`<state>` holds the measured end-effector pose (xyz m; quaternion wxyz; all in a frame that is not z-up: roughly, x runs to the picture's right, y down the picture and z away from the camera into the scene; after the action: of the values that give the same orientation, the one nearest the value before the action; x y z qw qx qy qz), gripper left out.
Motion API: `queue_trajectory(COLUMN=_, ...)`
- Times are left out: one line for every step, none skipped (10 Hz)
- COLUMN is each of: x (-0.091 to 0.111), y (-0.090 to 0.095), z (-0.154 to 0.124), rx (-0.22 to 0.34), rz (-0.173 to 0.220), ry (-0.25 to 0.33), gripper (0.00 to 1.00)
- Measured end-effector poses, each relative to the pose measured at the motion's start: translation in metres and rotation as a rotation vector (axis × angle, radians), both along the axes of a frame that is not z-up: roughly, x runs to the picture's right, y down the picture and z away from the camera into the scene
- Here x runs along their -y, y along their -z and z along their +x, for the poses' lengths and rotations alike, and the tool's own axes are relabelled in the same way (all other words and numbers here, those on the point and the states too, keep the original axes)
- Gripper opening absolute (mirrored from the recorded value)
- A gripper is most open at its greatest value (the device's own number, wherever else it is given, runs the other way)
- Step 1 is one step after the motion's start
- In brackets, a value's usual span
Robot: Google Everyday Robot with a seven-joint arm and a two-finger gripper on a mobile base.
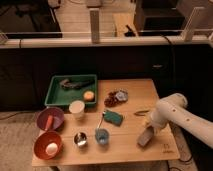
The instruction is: Wipe table surface with eraser
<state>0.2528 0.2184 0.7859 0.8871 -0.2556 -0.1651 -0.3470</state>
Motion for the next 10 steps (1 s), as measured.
queue_trajectory(x=-0.01, y=0.011, z=-0.004, rx=0.022, rz=-0.017, ry=0.007, gripper=0.0)
queue_trajectory(x=-0.012, y=0.013, z=-0.012, rx=0.035, rz=-0.021, ry=0.019, gripper=0.0)
queue_trajectory(x=-0.016, y=0.011, z=-0.024, rx=0.04, rz=-0.029, ry=0.034, gripper=0.0)
queue_trajectory(x=-0.018, y=0.007, z=-0.041, rx=0.052, rz=-0.033, ry=0.054, gripper=0.0)
queue_trajectory(x=-0.018, y=0.003, z=-0.062, rx=0.072, rz=-0.031, ry=0.074, gripper=0.0)
queue_trajectory(x=-0.015, y=-0.001, z=-0.077, rx=0.091, rz=-0.022, ry=0.083, gripper=0.0)
queue_trajectory(x=-0.009, y=-0.005, z=-0.09, rx=0.108, rz=-0.011, ry=0.089, gripper=0.0)
queue_trajectory(x=0.002, y=-0.015, z=-0.105, rx=0.128, rz=0.006, ry=0.089, gripper=0.0)
queue_trajectory(x=0.012, y=-0.025, z=-0.113, rx=0.14, rz=0.014, ry=0.087, gripper=0.0)
queue_trajectory(x=0.021, y=-0.037, z=-0.116, rx=0.146, rz=0.024, ry=0.085, gripper=0.0)
